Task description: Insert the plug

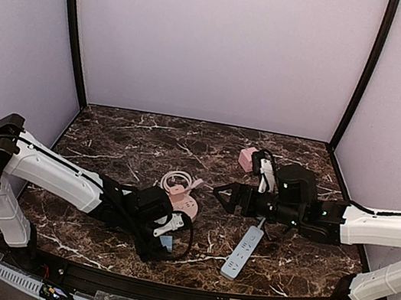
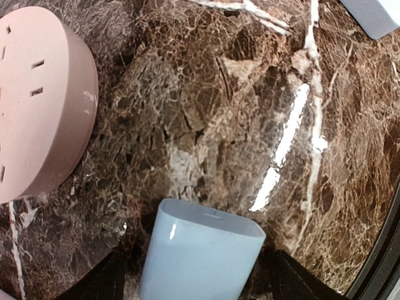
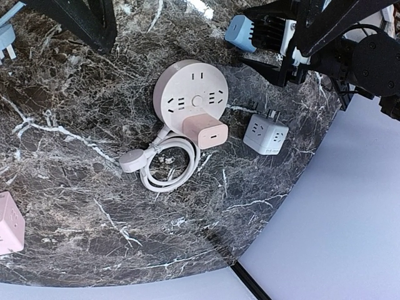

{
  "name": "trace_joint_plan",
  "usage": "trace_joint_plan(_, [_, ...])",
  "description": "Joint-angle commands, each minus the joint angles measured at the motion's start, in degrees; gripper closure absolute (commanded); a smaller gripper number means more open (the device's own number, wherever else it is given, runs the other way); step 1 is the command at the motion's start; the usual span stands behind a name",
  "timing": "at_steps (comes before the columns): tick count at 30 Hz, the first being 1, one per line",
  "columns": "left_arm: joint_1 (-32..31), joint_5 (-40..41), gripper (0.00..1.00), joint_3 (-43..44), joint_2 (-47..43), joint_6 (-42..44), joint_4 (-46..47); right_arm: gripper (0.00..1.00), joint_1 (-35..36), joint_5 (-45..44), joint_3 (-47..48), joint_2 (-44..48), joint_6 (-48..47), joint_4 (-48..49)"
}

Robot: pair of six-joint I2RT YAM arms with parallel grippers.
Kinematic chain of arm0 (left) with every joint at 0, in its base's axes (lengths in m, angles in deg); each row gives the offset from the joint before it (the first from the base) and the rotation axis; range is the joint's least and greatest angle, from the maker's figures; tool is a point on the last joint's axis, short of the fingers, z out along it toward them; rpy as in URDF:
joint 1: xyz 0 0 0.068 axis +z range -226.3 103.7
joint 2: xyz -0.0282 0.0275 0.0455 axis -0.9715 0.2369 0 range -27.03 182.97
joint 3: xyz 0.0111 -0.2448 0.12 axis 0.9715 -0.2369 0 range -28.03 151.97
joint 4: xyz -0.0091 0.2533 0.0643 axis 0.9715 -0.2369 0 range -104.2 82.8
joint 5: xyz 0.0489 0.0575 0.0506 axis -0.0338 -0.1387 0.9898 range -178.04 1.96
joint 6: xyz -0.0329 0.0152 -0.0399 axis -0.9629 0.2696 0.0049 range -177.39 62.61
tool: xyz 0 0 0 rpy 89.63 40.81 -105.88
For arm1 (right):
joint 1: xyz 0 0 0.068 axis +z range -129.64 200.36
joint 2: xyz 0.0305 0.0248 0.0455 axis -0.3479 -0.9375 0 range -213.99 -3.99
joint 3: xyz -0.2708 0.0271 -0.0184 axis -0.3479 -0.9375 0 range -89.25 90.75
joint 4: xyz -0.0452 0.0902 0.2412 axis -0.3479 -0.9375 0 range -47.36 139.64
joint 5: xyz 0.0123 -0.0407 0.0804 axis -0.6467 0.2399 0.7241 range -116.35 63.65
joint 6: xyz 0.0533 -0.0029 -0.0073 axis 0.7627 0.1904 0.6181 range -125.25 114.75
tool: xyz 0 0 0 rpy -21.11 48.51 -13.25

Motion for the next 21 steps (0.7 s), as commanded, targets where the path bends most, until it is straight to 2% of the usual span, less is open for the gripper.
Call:
trace_joint_plan(1, [-0.2,0.7,0.23,-1.1,0.4,1.1,0.8,0.01,0.7,0.7,1.2,-1.0,-0.6,0.8])
trace_joint_plan(2, [-0.2,0.5,0.25,-1.1,0.5,1.2,0.9,0.01,0.6,0.8,1.2,-1.1,-0.6,0.8])
trace_joint_plan(3, [-0.2,0.2,0.36,-1.0,0.6,1.2,1.0,0.01,0.7,0.8,1.3,-1.1,-0.6,0.8])
trace_joint_plan(5, [-0.2,0.2,0.48,-1.1,0.6,1.2,0.9,0.01,0.7,0.8,1.2,-1.0,-0.7,0.8])
trace_joint_plan(8, [-0.2,0.1,0.57,-1.4,0.6,1.1,0.5,0.01,0.7,0.7,1.2,-1.0,-0.7,0.9])
trace_joint_plan(12, [-0.2,0.1,0.95,-1.2,0.4,0.4,0.5,0.01,0.6,0.4,1.3,-1.5,-0.7,0.9])
trace_joint_plan(17, [-0.2,0.1,0.99,0.5,-0.5,-1.3,4.1,0.01,0.7,-0.8,1.6,-2.1,-0.7,0.6])
trace_joint_plan(21, [-0.2,2.2,0.99,0.5,-2.0,-2.4,11.0,0.01,0.7,-1.9,1.9,-1.8,0.1,-0.3])
